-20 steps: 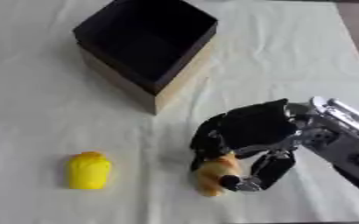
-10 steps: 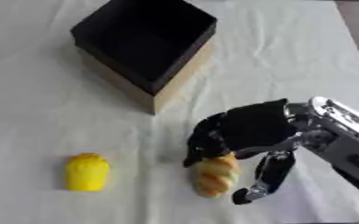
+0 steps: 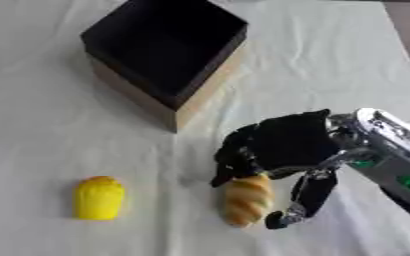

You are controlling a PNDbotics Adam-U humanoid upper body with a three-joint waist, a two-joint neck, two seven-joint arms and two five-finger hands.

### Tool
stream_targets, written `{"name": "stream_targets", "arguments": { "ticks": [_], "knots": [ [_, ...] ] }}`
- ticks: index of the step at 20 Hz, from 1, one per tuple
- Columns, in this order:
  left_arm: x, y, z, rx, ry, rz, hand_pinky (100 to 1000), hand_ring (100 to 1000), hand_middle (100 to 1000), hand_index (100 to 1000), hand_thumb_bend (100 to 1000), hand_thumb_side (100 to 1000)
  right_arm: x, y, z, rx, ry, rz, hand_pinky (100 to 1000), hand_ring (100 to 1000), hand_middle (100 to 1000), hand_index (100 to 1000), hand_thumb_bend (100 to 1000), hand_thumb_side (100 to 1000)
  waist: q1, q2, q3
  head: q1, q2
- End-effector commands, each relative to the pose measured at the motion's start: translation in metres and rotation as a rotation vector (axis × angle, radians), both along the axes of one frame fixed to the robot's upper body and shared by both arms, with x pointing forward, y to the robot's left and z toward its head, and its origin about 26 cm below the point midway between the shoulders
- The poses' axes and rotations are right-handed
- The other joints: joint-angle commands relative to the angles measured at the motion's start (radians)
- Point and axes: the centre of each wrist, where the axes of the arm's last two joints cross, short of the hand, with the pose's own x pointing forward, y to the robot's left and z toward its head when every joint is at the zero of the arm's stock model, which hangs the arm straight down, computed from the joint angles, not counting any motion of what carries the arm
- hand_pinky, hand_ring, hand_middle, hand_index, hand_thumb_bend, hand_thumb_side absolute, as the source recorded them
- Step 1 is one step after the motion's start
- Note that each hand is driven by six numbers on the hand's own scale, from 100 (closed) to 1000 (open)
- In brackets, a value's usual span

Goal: Pick up objects on the table and place them in the box.

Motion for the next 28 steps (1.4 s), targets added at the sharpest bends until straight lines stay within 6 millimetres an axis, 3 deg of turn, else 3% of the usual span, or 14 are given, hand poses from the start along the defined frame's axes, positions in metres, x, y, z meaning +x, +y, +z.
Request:
{"name": "stream_targets", "arguments": {
  "ticks": [1, 11, 16, 19, 22, 28],
  "knots": [
    [-0.003, 0.000, 0.006, 0.017, -0.021, -0.004, 835, 826, 793, 885, 225, 611, 0.003, -0.004, 0.000, -0.044, -0.033, -0.002, 892, 885, 782, 900, 450, 410, 0.005, -0.017, 0.002, 0.000, -0.014],
    [-0.003, -0.001, 0.005, 0.017, -0.018, -0.011, 836, 827, 793, 885, 216, 616, 0.017, -0.013, -0.021, -0.064, -0.028, -0.026, 884, 875, 741, 863, 447, 391, 0.007, -0.014, 0.004, -0.003, -0.015],
    [-0.003, -0.001, 0.005, 0.017, -0.018, -0.015, 837, 828, 794, 885, 212, 618, 0.020, -0.013, -0.028, -0.052, -0.011, -0.031, 868, 852, 660, 808, 341, 358, 0.007, -0.014, 0.007, -0.003, -0.015],
    [-0.003, -0.002, 0.005, 0.018, -0.014, -0.016, 837, 829, 794, 885, 209, 622, 0.021, -0.013, -0.029, -0.013, 0.001, -0.038, 851, 818, 512, 699, 183, 320, 0.007, -0.014, 0.007, -0.002, -0.014],
    [-0.003, -0.001, 0.005, 0.018, -0.012, -0.015, 838, 829, 795, 886, 210, 621, 0.018, -0.012, -0.026, 0.058, 0.014, -0.042, 840, 791, 416, 615, 104, 286, 0.008, -0.014, 0.005, -0.001, -0.012],
    [-0.003, -0.001, 0.005, 0.020, -0.011, -0.011, 839, 830, 795, 886, 210, 618, -0.004, -0.009, 0.001, 0.156, 0.009, -0.005, 843, 780, 389, 605, 100, 247, 0.005, -0.020, -0.004, 0.006, -0.014]
  ]
}}
